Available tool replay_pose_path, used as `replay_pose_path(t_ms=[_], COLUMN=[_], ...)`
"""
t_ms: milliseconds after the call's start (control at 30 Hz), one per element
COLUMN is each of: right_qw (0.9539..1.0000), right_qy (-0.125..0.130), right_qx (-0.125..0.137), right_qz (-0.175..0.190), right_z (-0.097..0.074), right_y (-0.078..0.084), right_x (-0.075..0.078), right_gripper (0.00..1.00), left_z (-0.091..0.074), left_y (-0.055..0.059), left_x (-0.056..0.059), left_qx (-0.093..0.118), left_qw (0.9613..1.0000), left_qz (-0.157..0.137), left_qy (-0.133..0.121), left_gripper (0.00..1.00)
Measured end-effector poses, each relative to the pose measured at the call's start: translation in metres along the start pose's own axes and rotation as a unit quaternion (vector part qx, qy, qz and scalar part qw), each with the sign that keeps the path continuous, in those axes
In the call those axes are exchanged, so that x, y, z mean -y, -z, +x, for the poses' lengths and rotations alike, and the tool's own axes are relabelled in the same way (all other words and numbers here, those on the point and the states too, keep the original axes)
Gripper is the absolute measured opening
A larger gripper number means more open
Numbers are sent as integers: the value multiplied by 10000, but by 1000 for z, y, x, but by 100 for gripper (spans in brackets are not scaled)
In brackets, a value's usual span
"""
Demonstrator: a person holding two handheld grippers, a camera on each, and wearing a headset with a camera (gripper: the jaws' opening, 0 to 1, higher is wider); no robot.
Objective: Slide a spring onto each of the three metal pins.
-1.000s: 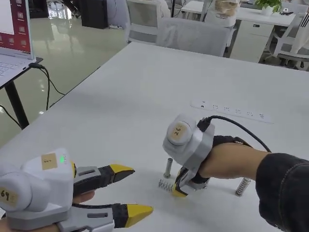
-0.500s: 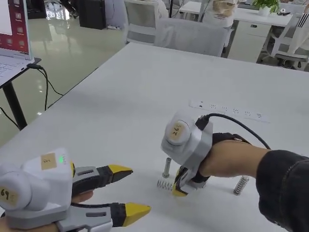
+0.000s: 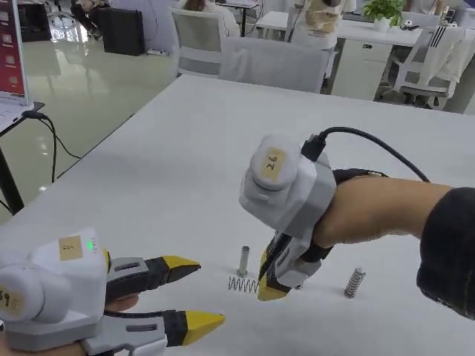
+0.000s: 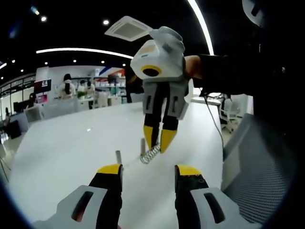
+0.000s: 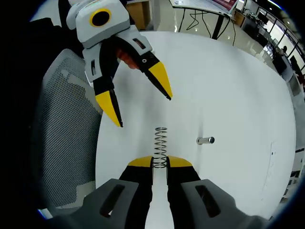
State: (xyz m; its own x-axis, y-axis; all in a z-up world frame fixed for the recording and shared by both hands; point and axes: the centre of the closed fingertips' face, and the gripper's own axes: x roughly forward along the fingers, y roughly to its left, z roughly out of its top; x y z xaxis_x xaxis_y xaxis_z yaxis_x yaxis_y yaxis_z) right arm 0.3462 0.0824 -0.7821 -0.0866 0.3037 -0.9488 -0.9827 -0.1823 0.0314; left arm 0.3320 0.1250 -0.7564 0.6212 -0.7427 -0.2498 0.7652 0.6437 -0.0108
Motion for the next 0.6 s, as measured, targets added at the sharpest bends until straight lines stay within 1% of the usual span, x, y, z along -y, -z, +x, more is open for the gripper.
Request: replay_pose_path(t_ms=[167, 300, 600], right_qw=[9998, 9995, 9983], right_qy=[-18, -37, -97], right_qx=[17, -3, -107], right_qz=[-172, -320, -556], right_z=[-7, -10, -16], right_y=[-8, -13, -14], right_x=[-10, -17, -22], right_gripper=[7, 7, 7], left_z=[5, 6, 9], left_y=[-6, -9, -13], left_x=[11, 16, 18], left_qx=[15, 25, 83], left_qw=[9997, 9992, 9982], left_qz=[111, 200, 315], left_qy=[205, 342, 502], left_gripper=[33, 31, 25])
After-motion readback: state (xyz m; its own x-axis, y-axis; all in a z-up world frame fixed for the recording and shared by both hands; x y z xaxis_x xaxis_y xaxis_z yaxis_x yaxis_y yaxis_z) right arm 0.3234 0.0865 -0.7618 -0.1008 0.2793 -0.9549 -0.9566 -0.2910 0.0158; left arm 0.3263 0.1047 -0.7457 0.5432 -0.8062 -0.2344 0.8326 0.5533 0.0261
